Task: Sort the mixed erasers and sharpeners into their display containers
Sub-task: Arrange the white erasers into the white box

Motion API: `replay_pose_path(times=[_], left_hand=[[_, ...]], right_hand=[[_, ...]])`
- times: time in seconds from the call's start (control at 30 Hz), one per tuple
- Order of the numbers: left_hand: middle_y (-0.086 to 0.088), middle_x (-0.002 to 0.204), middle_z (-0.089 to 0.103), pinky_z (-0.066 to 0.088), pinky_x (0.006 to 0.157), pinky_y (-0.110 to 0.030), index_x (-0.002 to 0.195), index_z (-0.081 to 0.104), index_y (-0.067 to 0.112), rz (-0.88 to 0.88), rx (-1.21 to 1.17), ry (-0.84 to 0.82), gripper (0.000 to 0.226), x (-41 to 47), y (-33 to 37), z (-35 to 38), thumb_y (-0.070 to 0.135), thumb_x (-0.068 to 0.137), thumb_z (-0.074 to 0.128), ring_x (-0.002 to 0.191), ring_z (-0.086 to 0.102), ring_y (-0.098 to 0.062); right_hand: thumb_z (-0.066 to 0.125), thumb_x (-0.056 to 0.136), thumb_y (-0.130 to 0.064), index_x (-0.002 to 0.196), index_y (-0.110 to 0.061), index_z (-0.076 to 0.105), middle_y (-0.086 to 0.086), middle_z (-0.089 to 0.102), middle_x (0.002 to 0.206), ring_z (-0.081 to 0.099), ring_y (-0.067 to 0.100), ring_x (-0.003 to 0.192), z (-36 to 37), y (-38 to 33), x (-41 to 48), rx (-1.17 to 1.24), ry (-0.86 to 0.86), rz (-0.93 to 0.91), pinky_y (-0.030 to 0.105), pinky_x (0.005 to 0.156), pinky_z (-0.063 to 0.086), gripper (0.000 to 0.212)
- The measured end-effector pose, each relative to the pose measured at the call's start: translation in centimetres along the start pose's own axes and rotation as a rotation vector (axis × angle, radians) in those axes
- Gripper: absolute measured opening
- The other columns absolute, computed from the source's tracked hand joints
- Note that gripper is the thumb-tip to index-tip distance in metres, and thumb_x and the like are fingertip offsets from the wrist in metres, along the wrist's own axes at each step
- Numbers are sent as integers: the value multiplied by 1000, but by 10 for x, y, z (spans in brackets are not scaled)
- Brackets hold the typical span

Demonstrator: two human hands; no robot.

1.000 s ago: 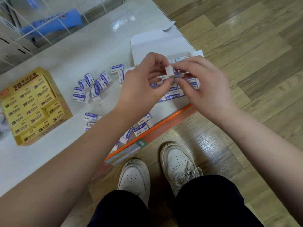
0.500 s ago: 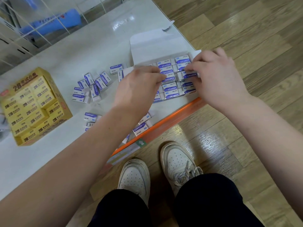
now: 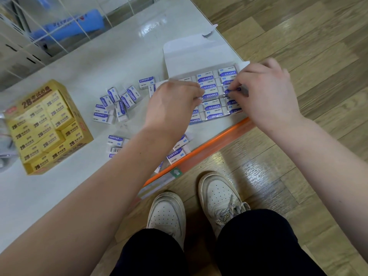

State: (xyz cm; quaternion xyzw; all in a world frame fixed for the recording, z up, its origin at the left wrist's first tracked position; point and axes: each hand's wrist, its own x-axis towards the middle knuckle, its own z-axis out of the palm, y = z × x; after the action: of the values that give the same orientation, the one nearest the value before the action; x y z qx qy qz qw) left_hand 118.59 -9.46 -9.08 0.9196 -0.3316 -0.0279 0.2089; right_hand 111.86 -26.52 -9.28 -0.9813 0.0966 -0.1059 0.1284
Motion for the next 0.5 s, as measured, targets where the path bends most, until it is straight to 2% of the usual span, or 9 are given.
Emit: replay_pose_path(times=[0.07,0.17,0.23,0.3,0.37,0.4,0.5], left_hand=[[-2,104,70,48,86,-37,100,71,11,-29,41,-29,19,1,1,0,17,92,55,103,61,-23],[-3,102,69,50,80,-39,97,70,10,-52,81,-25,19,-2,2,5,15,93,52,97,62,-25],[-4,90,71,50,69,-33,86,72,9,-8,139,23,15,-6,1,8,9,86,56,83,65,-27],[-4,80,71,39,73,-25,78,72,10,72,197,59,15,-7,-1,7,6,83,58,72,65,-26],[-5,88,71,28,88,-22,86,71,8,101,154,-16,21,-4,-3,2,13,90,52,83,65,-25],[-5,95,70,27,90,-22,93,70,9,61,88,-72,25,-2,-3,-3,20,94,47,92,62,-26],[0,120,65,33,97,-26,116,66,16,-7,-115,-63,32,-4,-10,-20,27,94,46,111,57,-23]], right_hand=[[67,80,-18,89,-14,72,3,65,98,47,33,97,3,0,0,28,22,0,37,75,31,11],[68,80,-16,89,-15,73,3,64,96,46,34,95,6,-2,1,104,-2,34,41,77,39,11],[67,81,-18,92,-17,73,2,63,99,45,33,98,4,-3,0,113,-20,47,42,79,38,12],[65,84,-23,97,-20,73,1,62,104,43,32,103,2,-7,0,63,-51,40,39,81,32,16],[65,84,-32,100,-22,72,0,60,106,42,31,107,0,-13,1,31,-63,4,35,81,26,20],[64,83,-35,101,-22,71,0,60,105,43,31,106,0,-18,1,53,-52,-17,34,81,25,24],[59,79,-40,102,-20,71,4,62,97,51,33,95,2,-36,3,230,-8,-70,42,81,40,33]])
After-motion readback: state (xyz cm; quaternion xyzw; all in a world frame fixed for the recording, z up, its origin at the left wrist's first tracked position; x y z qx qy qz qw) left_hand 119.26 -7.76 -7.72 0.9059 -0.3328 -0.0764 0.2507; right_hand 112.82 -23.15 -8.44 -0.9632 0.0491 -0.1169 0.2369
